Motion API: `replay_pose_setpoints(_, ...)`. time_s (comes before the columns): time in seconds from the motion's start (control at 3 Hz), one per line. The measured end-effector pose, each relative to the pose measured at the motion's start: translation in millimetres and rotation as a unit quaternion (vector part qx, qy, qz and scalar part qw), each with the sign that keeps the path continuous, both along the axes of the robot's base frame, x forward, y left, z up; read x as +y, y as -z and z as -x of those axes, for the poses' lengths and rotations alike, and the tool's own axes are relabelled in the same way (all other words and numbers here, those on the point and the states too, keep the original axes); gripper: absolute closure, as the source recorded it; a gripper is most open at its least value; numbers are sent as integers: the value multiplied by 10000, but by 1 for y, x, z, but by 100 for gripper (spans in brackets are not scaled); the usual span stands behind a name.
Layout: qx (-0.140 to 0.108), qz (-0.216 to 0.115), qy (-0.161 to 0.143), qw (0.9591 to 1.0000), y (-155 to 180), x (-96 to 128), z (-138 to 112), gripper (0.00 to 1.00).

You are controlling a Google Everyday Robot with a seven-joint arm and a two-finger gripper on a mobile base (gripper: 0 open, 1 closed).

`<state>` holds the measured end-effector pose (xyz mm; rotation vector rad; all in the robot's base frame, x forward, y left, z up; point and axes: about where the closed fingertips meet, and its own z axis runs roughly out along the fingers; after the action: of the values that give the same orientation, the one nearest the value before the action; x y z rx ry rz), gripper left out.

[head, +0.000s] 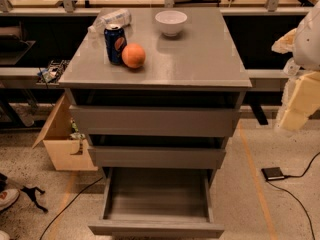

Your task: Close bottom drawer

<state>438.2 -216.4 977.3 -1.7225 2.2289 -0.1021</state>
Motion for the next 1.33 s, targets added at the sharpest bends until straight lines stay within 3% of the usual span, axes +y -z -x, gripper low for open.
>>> replay_pose_setpoints(0.33, 9, 7, 18, 10000, 6, -1, 0, 0)
replay_pose_setpoints(0.67, 316, -79, 109, 9994, 47, -9, 5, 0)
replay_pose_setpoints(1.0, 766, -229, 519, 9954, 135, -27, 23, 0)
replay_pose_setpoints(1.33, 839, -232, 1381, 9866, 196, -53, 42, 0)
